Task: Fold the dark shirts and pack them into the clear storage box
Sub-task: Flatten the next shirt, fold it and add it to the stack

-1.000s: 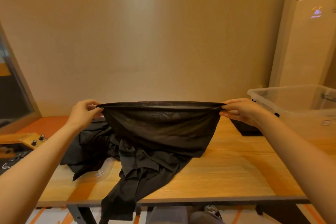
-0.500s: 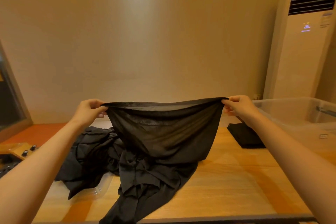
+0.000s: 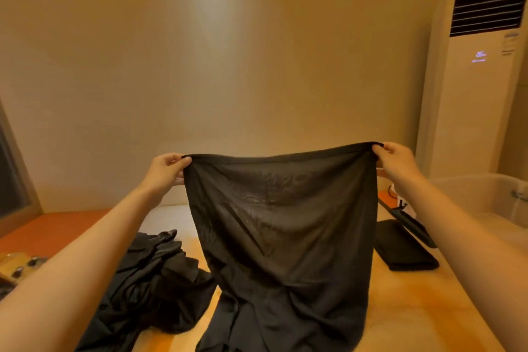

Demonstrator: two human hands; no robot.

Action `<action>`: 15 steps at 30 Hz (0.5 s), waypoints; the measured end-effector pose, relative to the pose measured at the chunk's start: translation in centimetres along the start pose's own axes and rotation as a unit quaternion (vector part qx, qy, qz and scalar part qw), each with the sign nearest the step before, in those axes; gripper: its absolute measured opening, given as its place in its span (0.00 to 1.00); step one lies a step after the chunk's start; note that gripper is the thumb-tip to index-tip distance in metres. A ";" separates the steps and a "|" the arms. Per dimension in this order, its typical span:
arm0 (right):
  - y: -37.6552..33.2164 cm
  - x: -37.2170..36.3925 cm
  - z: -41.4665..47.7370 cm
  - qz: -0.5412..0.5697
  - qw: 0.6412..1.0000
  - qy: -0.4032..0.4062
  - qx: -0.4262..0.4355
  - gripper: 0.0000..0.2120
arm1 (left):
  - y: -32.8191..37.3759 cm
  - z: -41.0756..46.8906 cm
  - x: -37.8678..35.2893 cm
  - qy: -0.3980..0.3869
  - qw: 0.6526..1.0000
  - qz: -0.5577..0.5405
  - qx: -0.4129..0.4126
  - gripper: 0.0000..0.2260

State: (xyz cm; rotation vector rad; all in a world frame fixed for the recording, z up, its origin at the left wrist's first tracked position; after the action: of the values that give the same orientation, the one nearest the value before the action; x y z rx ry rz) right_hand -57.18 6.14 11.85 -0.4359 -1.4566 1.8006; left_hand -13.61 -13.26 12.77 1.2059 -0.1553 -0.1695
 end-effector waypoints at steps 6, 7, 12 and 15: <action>3.1 -2.0 5.6 0.039 0.998 0.009 -0.054 0.06 | -2.8 7.2 -2.4 0.053 0.998 -0.005 0.038 0.06; 2.6 -2.2 6.7 0.049 0.997 0.010 -0.054 0.06 | -2.1 8.7 -2.7 0.062 0.997 -0.025 0.035 0.06; -6.0 -1.7 12.6 0.099 0.994 0.047 0.005 0.10 | 8.0 14.4 -3.1 0.095 0.988 -0.104 -0.056 0.04; -11.7 -0.1 14.1 0.136 0.985 0.079 0.068 0.11 | 14.8 15.1 -2.1 0.102 0.975 -0.141 -0.135 0.04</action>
State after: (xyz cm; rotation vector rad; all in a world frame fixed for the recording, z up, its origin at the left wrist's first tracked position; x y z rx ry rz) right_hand -62.60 -2.83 26.89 -0.7182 -1.2023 2.0148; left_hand -18.07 -21.47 31.80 0.9610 0.2147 -0.3023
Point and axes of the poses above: each hand's wrist, its own z-axis towards the middle knuckle, its own x-axis out of the back of the hand, y = z × x, the point moved 9 cm from there along z, towards the middle knuckle, and after that the axes turned 11 degrees about -z, right-handed, at the moved point
